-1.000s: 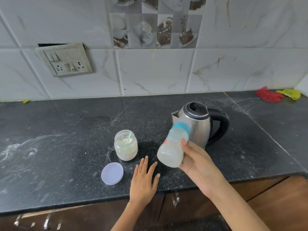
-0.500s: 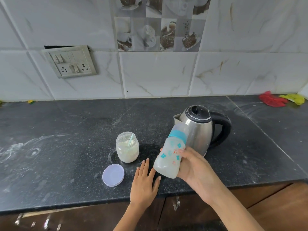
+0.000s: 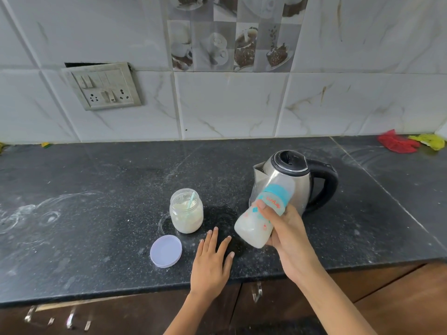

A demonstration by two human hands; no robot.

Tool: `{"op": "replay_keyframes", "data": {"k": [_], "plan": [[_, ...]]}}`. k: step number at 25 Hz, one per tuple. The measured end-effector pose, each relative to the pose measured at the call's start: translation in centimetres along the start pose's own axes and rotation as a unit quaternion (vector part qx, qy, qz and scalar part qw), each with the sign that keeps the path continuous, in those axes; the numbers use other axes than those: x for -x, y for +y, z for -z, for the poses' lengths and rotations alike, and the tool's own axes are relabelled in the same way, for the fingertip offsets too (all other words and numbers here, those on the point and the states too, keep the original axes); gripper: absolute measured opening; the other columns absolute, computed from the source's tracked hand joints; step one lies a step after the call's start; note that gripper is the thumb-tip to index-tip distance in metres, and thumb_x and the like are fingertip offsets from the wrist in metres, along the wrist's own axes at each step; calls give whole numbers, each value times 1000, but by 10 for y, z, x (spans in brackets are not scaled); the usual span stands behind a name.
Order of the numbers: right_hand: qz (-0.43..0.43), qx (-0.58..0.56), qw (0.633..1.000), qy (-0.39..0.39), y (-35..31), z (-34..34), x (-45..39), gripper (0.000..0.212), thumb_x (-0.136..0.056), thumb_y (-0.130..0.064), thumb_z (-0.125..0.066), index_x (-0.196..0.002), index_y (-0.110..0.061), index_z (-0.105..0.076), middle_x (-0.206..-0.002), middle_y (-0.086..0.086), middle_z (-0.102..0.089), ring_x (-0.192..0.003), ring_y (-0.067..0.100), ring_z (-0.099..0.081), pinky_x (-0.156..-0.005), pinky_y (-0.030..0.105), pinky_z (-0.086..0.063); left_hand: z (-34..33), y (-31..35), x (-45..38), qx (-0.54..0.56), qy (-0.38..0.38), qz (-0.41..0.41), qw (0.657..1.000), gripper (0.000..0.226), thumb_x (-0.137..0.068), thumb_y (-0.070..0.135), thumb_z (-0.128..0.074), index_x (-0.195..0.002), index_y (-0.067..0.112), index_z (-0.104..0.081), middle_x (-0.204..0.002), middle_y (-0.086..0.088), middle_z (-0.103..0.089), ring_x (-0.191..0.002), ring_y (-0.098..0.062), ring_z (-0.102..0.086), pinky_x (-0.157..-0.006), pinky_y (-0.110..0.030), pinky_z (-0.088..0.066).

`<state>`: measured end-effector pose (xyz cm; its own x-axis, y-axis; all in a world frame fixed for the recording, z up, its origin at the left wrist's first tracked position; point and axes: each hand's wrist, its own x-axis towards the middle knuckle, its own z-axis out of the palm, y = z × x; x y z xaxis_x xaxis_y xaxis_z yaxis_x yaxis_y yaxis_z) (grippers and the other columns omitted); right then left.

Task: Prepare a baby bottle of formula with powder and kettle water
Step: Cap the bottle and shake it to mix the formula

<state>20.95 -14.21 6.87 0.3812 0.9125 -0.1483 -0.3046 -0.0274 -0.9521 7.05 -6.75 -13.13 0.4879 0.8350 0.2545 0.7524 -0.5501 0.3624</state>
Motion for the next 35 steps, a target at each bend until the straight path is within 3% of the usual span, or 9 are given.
{"op": "replay_keyframes", "data": {"k": [6, 10, 12, 16, 19, 23, 27, 31, 35], "plan": [[53, 68, 995, -56, 17, 3, 10, 102, -66, -22, -77, -144, -47, -17, -109, -11, -71, -99, 8, -71, -66, 29, -60, 5, 1, 1, 38, 6, -15, 999, 56, -92, 37, -43, -141, 35, -14, -152, -10, -32, -141, -27, -28, -111, -47, -31], [21, -19, 999, -33, 16, -2, -3, 75, -74, -22, -76, -135, -43, -37, -114, 4, -67, -96, 17, -72, -64, 43, -61, 0, -1, 1, 2, -3, -12, 1000, 47, -97, 43, -31, -139, 24, -37, -151, -7, -36, -140, -26, -30, -113, -44, -29], [33, -25, 997, -61, 16, -4, -5, 79, -75, -23, -83, -135, -48, -37, -117, 5, -66, -100, 19, -71, -65, 41, -60, -3, -2, 1, 2, -4, -19, 1000, 49, -96, 43, -32, -140, 23, -39, -150, -6, -36, -139, -27, -32, -114, -42, -27], [65, -89, 994, 19, 15, -2, -10, 80, -75, -24, -75, -141, -37, -33, -113, 1, -67, -97, 16, -72, -65, 44, -61, 2, 0, -2, 9, 6, -4, 1000, 44, -97, 43, -33, -137, 26, -42, -152, -8, -32, -142, -27, -27, -114, -43, -28], [21, -9, 997, -67, 21, -5, 1, 83, -70, -13, -77, -136, -43, -36, -121, 8, -63, -103, 19, -70, -66, 43, -61, 4, 2, 3, 81, 30, -5, 996, 48, -90, 32, -46, -136, 19, -41, -144, -12, -44, -130, -31, -44, -103, -48, -41], [41, -95, 994, 19, 13, 4, -16, 76, -76, -15, -72, -139, -34, -34, -114, 5, -63, -92, 16, -74, -67, 49, -61, 0, -1, 1, 19, 13, -19, 1000, 43, -97, 43, -34, -137, 28, -42, -153, -1, -27, -143, -26, -24, -115, -42, -24], [2, -8, 995, -97, 22, -7, 2, 85, -71, -11, -77, -137, -37, -32, -119, 9, -62, -103, 23, -70, -68, 44, -61, 0, 2, 4, 137, 31, 50, 989, 47, -89, 28, -56, -134, 19, -47, -142, -8, -47, -133, -28, -42, -108, -46, -36], [36, -103, 994, 3, 10, -3, -16, 86, -68, -15, -75, -138, -34, -31, -124, 11, -59, -103, 26, -70, -65, 47, -61, 3, 2, 0, 26, 31, -21, 999, 42, -95, 39, -42, -136, 28, -40, -149, -7, -38, -139, -28, -32, -112, -43, -31], [16, -7, 995, -93, 16, -8, -4, 88, -65, -8, -79, -133, -43, -37, -120, 4, -63, -105, 22, -69, -69, 44, -61, 3, 3, 4, 72, 40, -14, 996, 54, -88, 29, -57, -137, 25, -33, -139, -8, -51, -129, -30, -46, -101, -46, -45]]}}
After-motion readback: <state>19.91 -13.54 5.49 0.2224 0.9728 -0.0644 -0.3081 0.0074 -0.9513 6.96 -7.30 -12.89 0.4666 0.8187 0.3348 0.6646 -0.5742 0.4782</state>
